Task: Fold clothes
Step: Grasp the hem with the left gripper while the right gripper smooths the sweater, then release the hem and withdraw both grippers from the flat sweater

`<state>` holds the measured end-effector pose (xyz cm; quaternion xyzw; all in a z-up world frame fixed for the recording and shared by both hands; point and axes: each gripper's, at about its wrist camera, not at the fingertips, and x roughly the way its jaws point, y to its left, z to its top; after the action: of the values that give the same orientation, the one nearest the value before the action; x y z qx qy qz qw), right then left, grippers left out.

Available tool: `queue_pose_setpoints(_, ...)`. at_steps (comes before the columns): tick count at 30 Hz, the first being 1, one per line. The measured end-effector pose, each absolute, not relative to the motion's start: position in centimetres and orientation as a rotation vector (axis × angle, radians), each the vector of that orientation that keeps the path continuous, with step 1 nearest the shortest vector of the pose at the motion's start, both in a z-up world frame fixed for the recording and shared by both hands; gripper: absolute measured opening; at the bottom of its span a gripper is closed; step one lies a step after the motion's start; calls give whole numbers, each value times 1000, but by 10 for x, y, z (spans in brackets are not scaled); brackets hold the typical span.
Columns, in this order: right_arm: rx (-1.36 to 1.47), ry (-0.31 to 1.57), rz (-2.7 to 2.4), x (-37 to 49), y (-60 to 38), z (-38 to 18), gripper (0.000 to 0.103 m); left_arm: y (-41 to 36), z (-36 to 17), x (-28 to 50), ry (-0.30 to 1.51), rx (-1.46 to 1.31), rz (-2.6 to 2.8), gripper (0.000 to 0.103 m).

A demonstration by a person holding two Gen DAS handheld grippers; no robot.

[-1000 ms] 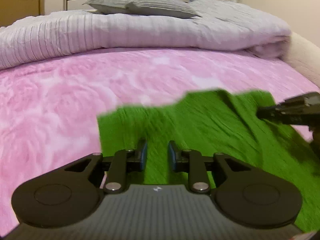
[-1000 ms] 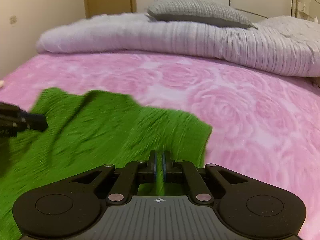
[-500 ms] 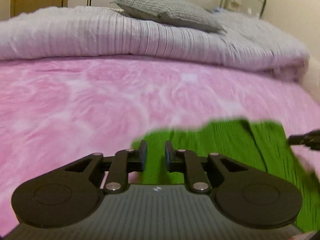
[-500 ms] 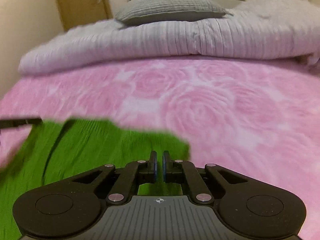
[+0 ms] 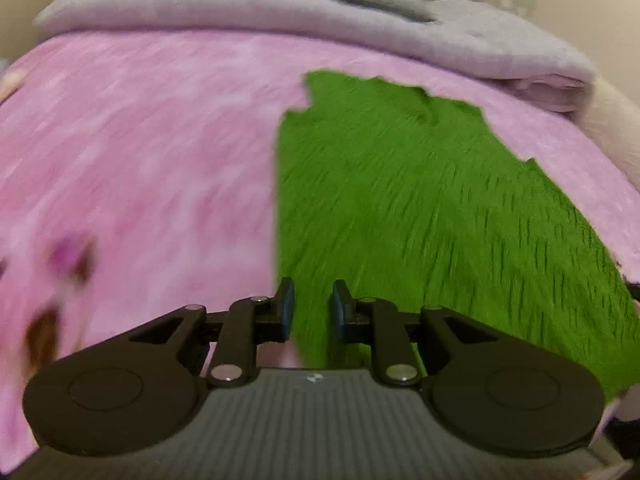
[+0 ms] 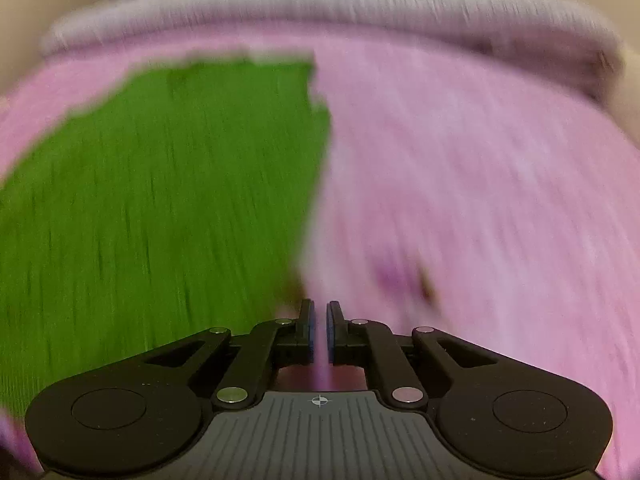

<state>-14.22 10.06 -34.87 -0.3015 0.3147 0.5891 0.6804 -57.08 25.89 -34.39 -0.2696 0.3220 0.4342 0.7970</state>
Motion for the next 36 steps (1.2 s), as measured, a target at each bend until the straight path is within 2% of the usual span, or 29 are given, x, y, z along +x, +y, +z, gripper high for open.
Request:
queue_pose_setpoints(4, -650, 771, 1245, -149, 54, -338, 6, 217, -318, -582, 660, -569, 963, 16)
queue_pose_setpoints(8, -505, 718, 1312, -172, 41, -315, 6, 191, -302, -568, 589, -554, 898, 17)
queue_pose_setpoints(11, -425, 708, 1403, -194, 41, -313, 6, 179, -312, -550, 620, -571, 894, 18)
queue_pose_setpoints(16, -414, 784, 1441, -219, 39, -340, 5, 150, -335, -546, 688, -577, 955, 18)
queue_pose_setpoints(19, -421, 819, 1414, -226, 29, -351, 5, 138, -331, -551, 711, -588, 954, 18)
queue_pose_setpoints(24, -485, 833, 1382, -227, 19, -335, 6, 130, -313, -553, 662, -620, 943, 17)
queue_pose_setpoints(29, -393, 733, 1477, -247, 38, -316, 6, 135, -311, -506, 660, -559, 869, 18)
queue_pose_setpoints(34, -488, 785, 1449, -273, 61, -353, 6, 126, -335, -481, 757, -534, 878, 19)
queue_pose_setpoints(36, -491, 753, 1451, -280, 49, -358, 6, 114, -338, -481, 766, -497, 885, 19)
